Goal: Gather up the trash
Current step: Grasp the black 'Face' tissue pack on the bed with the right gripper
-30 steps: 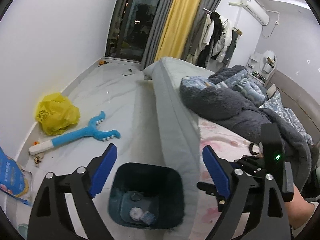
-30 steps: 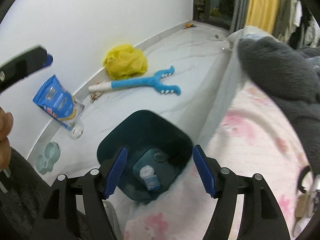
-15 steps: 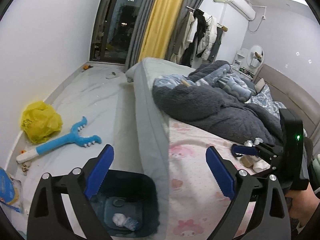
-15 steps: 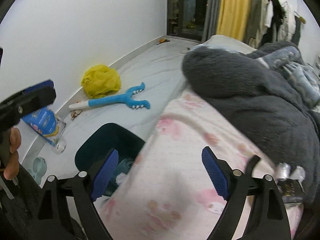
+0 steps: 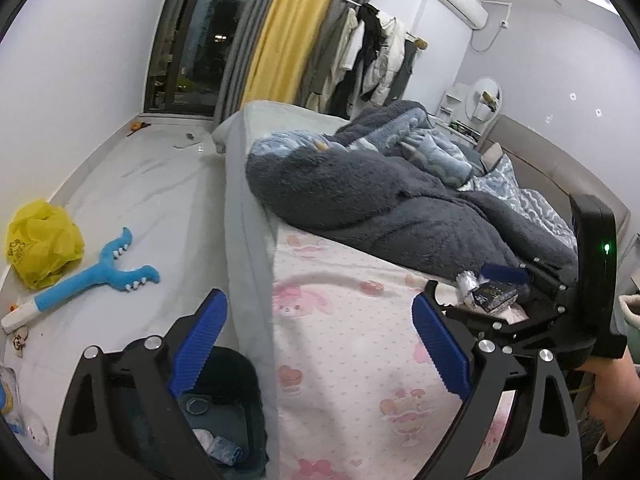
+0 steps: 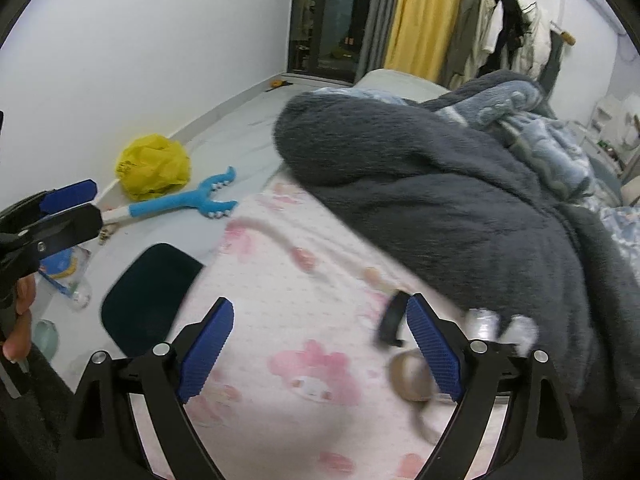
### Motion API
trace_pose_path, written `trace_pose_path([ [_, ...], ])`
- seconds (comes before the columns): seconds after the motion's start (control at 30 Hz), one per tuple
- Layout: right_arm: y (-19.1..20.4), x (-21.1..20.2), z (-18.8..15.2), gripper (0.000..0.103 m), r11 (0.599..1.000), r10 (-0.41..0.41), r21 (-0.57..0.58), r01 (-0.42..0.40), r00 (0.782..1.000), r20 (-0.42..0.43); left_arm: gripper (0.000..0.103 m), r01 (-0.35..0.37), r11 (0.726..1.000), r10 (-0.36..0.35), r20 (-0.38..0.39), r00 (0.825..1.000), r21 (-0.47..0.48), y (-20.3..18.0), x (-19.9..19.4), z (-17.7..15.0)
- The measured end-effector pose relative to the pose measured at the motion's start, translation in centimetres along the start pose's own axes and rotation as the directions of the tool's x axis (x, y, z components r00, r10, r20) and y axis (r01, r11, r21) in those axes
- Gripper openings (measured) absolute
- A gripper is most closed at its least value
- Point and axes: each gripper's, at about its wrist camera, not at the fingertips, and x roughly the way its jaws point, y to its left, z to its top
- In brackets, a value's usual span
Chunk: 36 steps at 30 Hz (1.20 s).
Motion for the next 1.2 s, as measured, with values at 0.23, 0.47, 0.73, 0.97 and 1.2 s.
trace_pose_path([
  [0.23, -4.2, 0.4, -1.3, 0.09, 0.995, -0.1, 0.022, 0.1, 0.995, -0.016, 0.095, 0.046, 0.999, -0.046, -0.017, 0.999, 0.008, -1.3, 1.7, -0.4],
  [0.47, -6.2, 1.2, -2.6, 0.09, 0.985, -0.168, 0.021, 0.169, 0.985, -0.042, 0.095, 0.081, 0.997, -0.082, -0.041, 0.996, -0.019, -2.3, 3.7, -0.8],
  [0.73, -7.5, 1.4, -3.7, 0.091, 0.962, -0.272, -0.018, 0.271, 0.962, -0.041, 0.095, 0.12, 0.993, -0.12, -0.049, 0.992, -0.009, -4.0, 5.5, -0.9],
  [0.97, -9.1, 2.4, -4.5, 0.091, 0.964, -0.262, 0.022, 0.264, 0.962, -0.078, 0.095, 0.141, 0.99, -0.139, -0.063, 0.988, 0.017, -5.6, 7.0, -1.2],
  [1.2, -9.8, 3.3, -5.2, 0.08, 0.966, -0.253, 0.028, 0.256, 0.964, -0.085, 0.095, 0.15, 0.988, -0.147, -0.088, 0.985, 0.023, -7.1, 8.7, -1.7],
])
